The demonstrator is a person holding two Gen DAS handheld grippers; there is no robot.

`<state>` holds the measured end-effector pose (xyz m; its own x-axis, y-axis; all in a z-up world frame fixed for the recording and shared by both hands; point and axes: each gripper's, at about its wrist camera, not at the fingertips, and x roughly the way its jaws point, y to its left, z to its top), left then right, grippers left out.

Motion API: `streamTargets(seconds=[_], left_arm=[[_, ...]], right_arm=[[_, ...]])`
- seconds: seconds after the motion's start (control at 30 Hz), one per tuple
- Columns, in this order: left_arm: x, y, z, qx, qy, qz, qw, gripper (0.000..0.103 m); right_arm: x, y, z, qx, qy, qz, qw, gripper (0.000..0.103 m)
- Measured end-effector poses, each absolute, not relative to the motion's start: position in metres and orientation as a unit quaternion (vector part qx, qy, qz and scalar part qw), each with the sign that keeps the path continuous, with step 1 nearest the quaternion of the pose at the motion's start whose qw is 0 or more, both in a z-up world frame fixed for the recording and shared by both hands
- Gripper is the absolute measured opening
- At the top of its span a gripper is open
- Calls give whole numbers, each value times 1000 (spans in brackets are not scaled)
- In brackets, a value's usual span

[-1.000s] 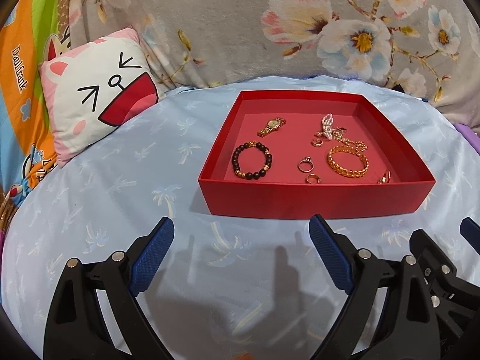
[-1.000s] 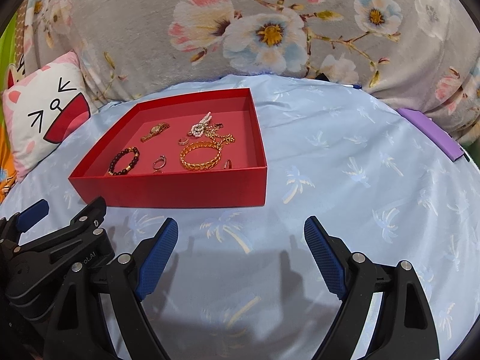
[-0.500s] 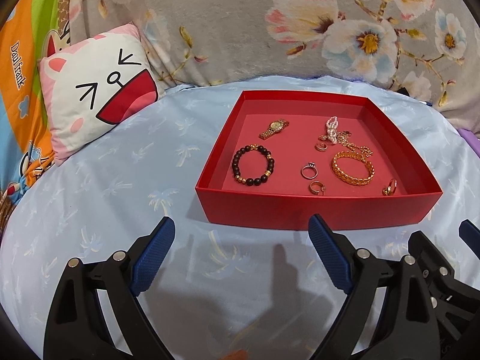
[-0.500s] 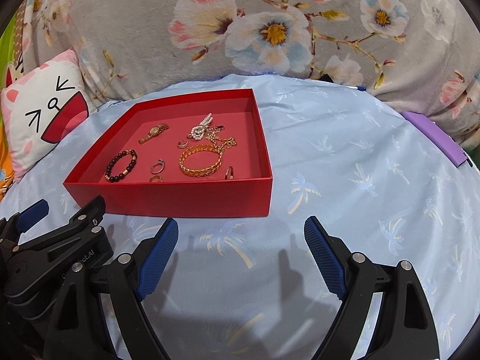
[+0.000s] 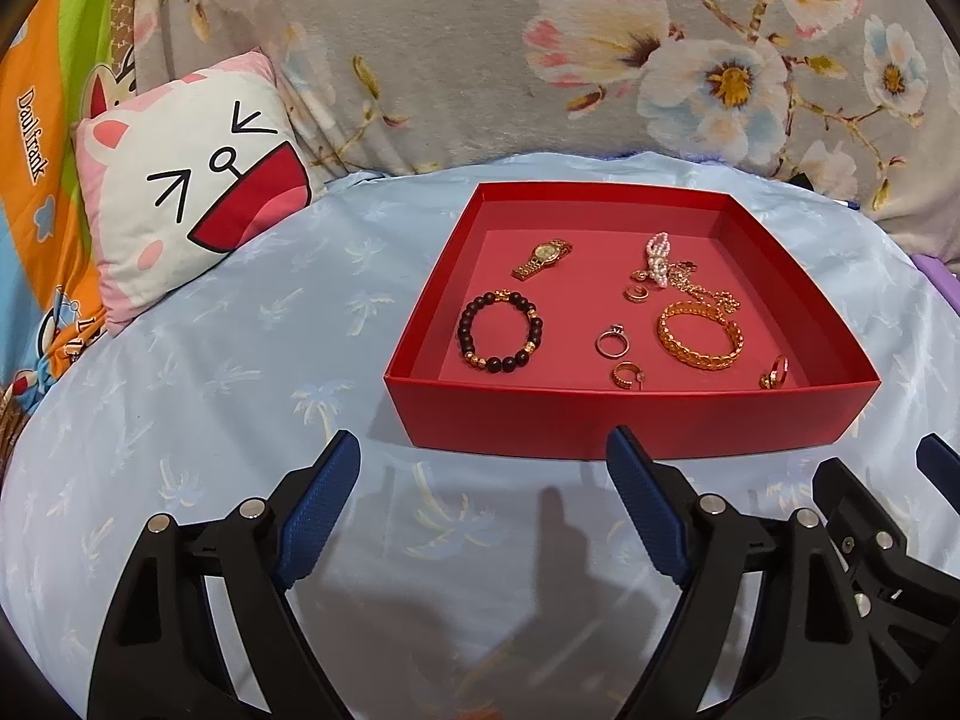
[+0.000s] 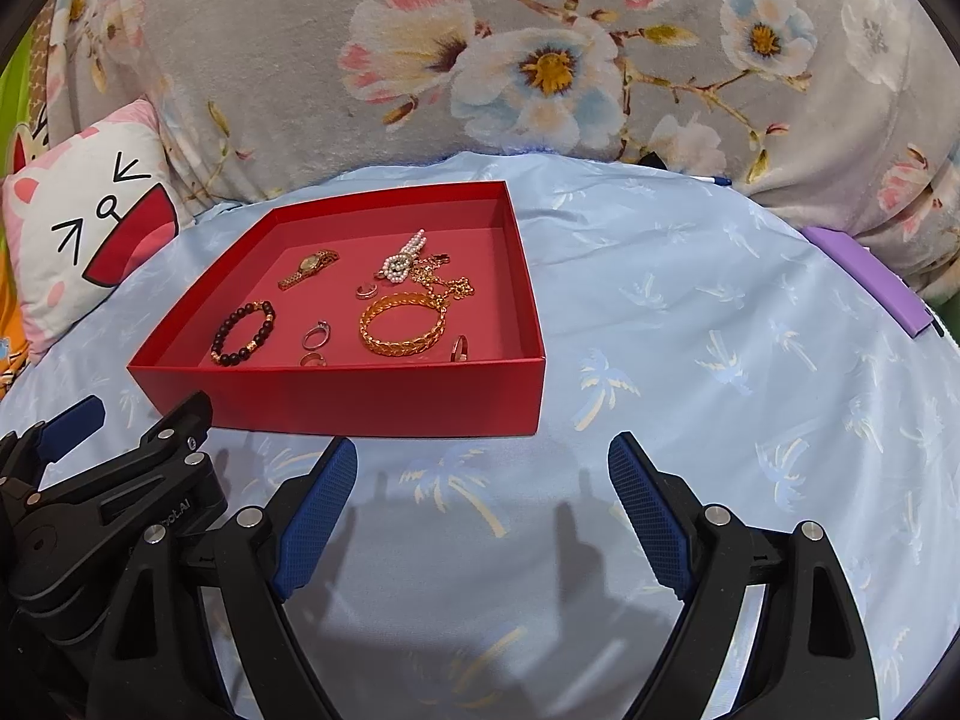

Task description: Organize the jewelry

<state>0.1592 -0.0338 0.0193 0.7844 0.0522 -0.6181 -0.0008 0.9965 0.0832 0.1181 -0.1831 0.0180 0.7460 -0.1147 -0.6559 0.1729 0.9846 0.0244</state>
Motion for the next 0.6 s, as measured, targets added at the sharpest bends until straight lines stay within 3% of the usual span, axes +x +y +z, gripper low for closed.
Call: streamTargets(seconds=[0.6], left_arm=[[157, -34, 20, 42, 324, 22, 945, 81]], right_arm=[[118, -182, 18, 41, 346, -74, 934, 85]])
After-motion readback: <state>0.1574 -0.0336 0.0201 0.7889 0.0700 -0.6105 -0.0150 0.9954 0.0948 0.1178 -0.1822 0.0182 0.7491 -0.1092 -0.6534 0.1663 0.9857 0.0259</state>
